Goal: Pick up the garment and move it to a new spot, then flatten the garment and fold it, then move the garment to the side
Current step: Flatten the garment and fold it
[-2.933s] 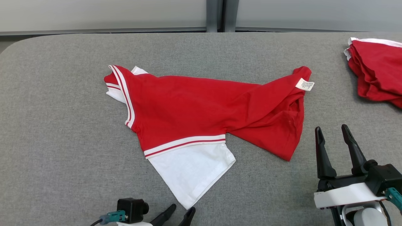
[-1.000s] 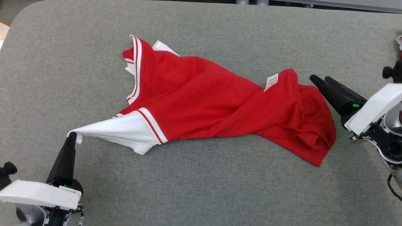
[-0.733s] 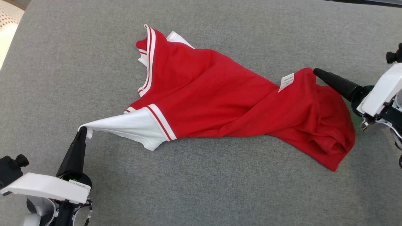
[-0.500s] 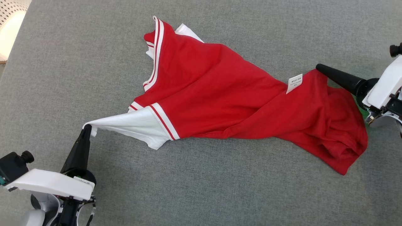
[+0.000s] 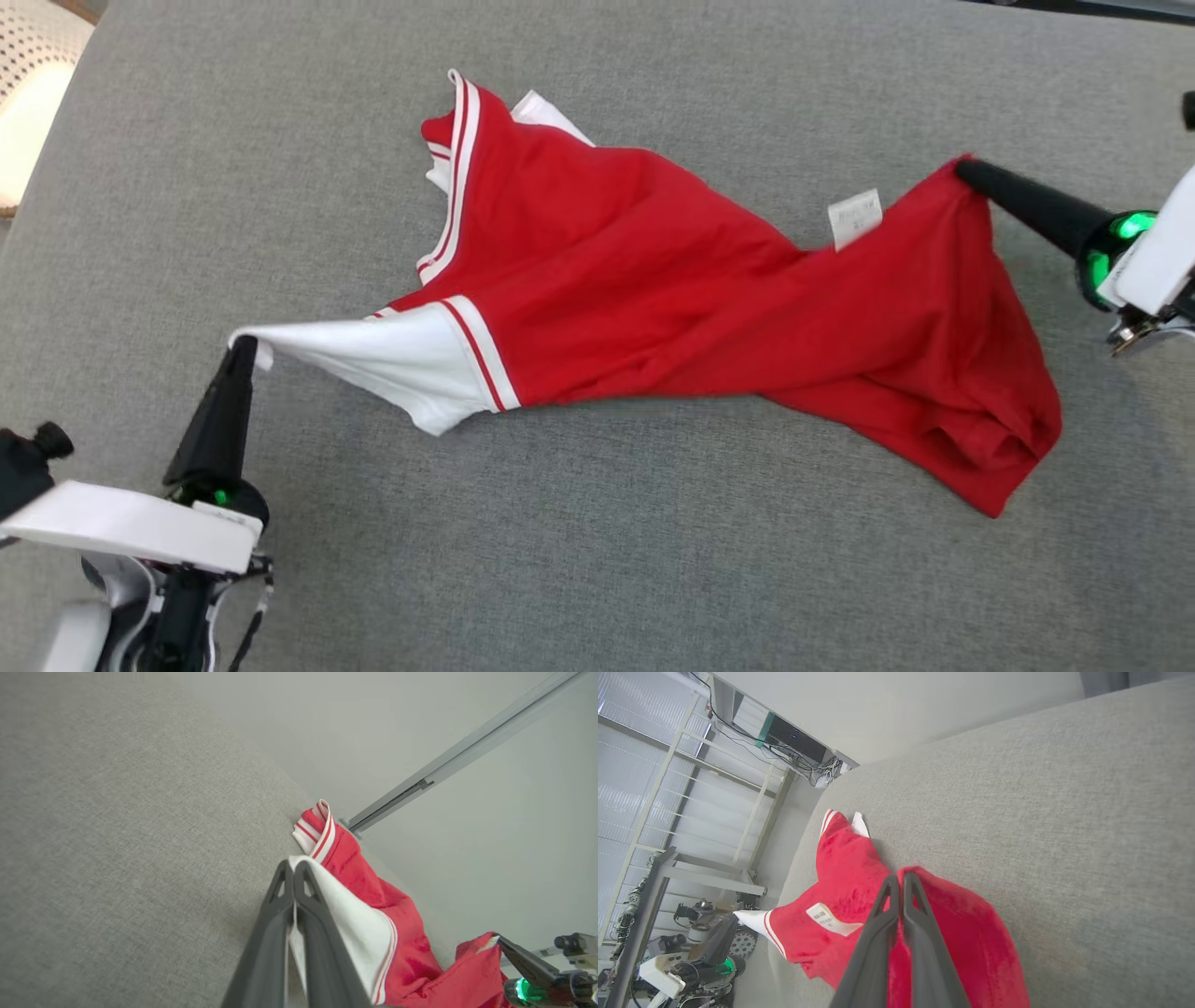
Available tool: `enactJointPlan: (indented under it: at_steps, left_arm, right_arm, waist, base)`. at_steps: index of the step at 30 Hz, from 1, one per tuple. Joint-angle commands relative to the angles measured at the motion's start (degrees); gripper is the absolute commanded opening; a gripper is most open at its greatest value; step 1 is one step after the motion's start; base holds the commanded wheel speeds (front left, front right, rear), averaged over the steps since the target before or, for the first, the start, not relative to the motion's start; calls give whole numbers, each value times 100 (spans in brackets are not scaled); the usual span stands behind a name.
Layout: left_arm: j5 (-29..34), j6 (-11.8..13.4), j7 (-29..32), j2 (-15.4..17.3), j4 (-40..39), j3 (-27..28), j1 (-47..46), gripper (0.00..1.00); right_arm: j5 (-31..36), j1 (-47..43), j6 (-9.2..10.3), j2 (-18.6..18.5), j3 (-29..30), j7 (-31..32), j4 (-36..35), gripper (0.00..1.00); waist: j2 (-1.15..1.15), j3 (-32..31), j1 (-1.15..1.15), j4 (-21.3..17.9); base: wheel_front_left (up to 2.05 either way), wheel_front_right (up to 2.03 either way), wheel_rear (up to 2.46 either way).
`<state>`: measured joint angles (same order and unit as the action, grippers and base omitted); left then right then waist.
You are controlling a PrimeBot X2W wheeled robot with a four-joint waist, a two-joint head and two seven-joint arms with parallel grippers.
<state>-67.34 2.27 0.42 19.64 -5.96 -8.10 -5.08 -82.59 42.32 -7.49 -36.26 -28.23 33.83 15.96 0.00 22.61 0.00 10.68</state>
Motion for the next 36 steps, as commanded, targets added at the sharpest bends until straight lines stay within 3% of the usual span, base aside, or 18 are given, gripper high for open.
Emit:
enactJointPlan:
  at_steps: [1,4,8,11,14,18,21,26,32,36]
  left_arm:
    - [-117,-78,25,33,-171,80,-169,0]
    - [-448,-142,231,104,-666,236,-471,0]
    - [-756,86,653,406,-1202,523,-1350,0]
    - [-760,287,926,643,-1311,612,-2442,0]
    - [-234,448,1130,962,-990,376,-3837,0]
    - [630,518,1246,960,88,-260,-6018,0]
    - [1219,390,1073,765,1085,-608,-7542,0]
    - [1918,-56,339,318,2450,-981,-9387,0]
    - [2048,-506,-312,-87,3266,-1096,-10211,0]
    - [1752,-793,-510,-202,3463,-1048,-10038,0]
  right_arm:
    - [65,-38,1,-118,65,-157,-181,0]
    - [279,34,2,-371,146,-472,-506,0]
    - [513,425,1,-567,270,-820,-753,0]
    - [1061,1099,2,-633,187,-1106,-763,0]
    - [1829,2040,1,-471,55,-1674,-513,0]
    - [2817,3445,2,-165,-227,-2548,23,0]
    - [3385,4332,2,67,-440,-3247,532,0]
    - [4031,5388,2,233,-599,-4332,1442,0]
    - [4420,5982,2,152,-780,-4832,1951,0]
    - [4573,5951,2,64,-797,-4906,1843,0]
  waist:
    - [0,-103,0,-94]
    - [0,-202,0,-201]
    - [0,-205,0,-435]
    - [0,-7,0,-708]
    - [0,389,0,-960]
    - [0,1014,0,-1282]
    - [0,1387,0,-1503]
    - [0,1750,0,-1684]
    - [0,1957,0,-1570]
    - [0,2066,0,-1403]
  base:
    - [0,0,0]
    - [0,0,0]
    - [0,0,0]
    - [0,0,0]
    - [0,0,0]
    - [0,0,0]
    - [0,0,0]
    - [0,0,0]
    - [0,0,0]
    - [0,0,0]
